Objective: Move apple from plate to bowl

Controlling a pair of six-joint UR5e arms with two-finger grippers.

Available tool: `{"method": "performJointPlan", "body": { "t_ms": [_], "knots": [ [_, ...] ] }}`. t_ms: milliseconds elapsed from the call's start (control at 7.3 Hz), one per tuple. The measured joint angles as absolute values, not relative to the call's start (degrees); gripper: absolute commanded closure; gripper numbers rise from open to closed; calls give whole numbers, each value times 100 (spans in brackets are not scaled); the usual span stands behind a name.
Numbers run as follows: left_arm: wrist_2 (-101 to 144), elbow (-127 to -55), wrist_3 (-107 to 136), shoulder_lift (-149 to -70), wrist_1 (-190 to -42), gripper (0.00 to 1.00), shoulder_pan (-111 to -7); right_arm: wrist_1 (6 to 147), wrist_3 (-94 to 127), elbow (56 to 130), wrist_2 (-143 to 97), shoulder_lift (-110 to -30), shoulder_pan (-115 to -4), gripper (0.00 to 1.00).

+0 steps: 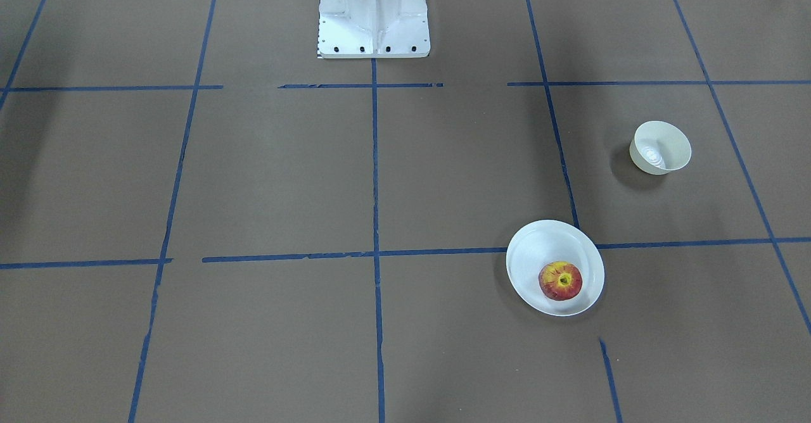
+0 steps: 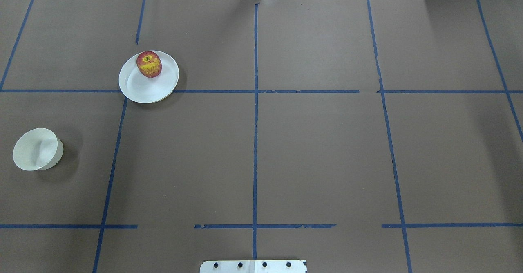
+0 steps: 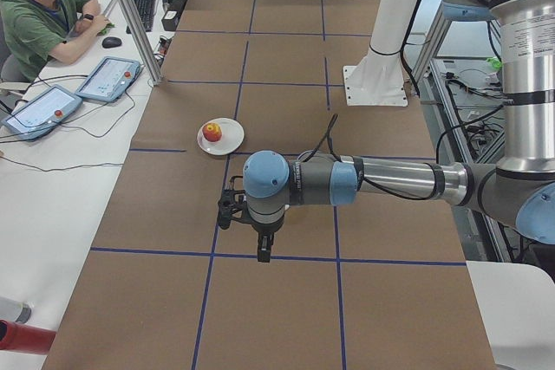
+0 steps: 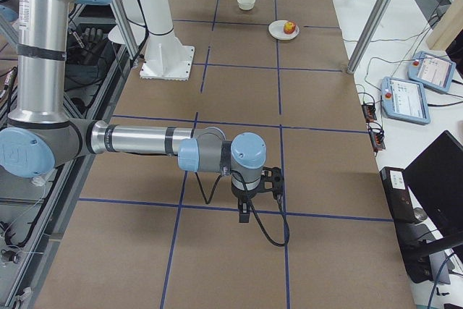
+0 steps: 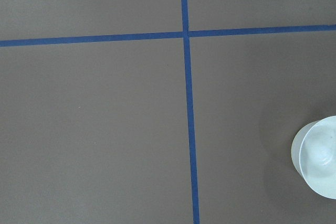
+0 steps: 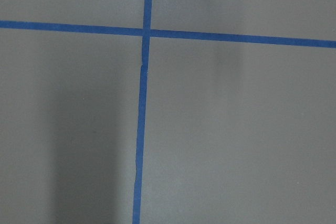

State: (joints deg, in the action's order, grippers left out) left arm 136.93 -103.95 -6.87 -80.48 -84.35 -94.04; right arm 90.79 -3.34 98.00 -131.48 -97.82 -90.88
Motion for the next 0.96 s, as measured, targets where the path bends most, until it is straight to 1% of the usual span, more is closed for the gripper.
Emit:
{"method": "performJointPlan", "body": {
  "t_ms": [411,959],
  "knots": [
    [13701,-10333,-644,-8091,-8432,0,-9396,9079,-334,9800,-13149,-9782,-9088,0],
    [13709,-10417,-476,-8590,-8681,0,-9183,9079,-334,9800,-13148,-9782,-9088,0]
  ]
}}
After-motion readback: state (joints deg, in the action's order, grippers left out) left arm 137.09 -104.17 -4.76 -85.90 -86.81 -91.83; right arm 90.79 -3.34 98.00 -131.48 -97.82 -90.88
